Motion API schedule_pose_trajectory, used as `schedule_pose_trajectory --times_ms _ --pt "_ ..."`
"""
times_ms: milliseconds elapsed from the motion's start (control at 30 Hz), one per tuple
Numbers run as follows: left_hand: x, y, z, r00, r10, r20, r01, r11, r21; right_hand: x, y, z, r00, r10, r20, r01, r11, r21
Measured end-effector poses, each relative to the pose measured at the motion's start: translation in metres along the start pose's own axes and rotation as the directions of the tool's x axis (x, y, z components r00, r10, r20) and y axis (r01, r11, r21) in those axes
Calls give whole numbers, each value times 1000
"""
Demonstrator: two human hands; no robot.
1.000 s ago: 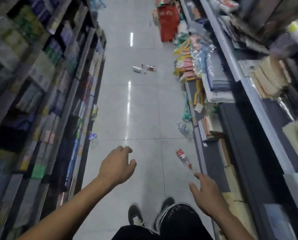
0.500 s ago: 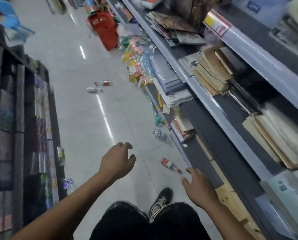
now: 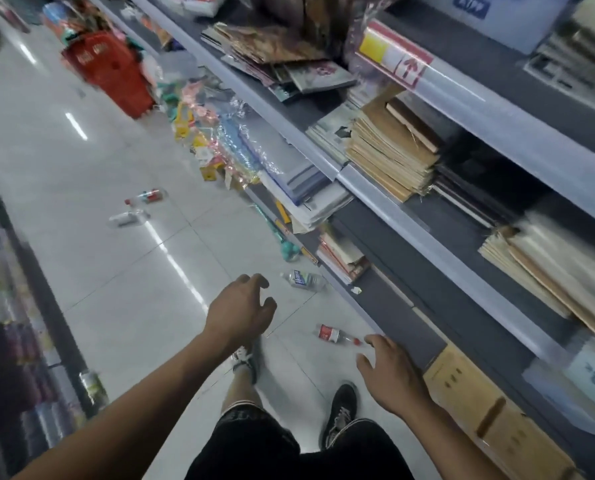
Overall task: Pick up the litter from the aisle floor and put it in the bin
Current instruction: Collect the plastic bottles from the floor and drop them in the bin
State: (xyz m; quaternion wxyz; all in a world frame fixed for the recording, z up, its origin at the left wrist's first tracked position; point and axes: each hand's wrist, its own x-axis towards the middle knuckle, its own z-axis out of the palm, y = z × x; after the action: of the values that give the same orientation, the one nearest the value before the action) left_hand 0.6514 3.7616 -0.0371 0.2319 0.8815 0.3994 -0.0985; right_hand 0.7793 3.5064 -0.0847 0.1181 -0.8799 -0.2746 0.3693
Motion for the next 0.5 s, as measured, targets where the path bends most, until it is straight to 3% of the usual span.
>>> schedule_pose_trajectory --times_ms 167,333,500 --pt "71 -54 -19 995 86 40 -84 995 -55 27 -49 27 991 130 24 -129 990 -55" --pt "128 -98 -25 990 88 112 -78 993 -90 46 -94 53 969 237 65 -230 969 -94" --pt "178 -107 23 973 69 221 -42 991 -126 91 -107 102 940 314 134 -304 949 -87"
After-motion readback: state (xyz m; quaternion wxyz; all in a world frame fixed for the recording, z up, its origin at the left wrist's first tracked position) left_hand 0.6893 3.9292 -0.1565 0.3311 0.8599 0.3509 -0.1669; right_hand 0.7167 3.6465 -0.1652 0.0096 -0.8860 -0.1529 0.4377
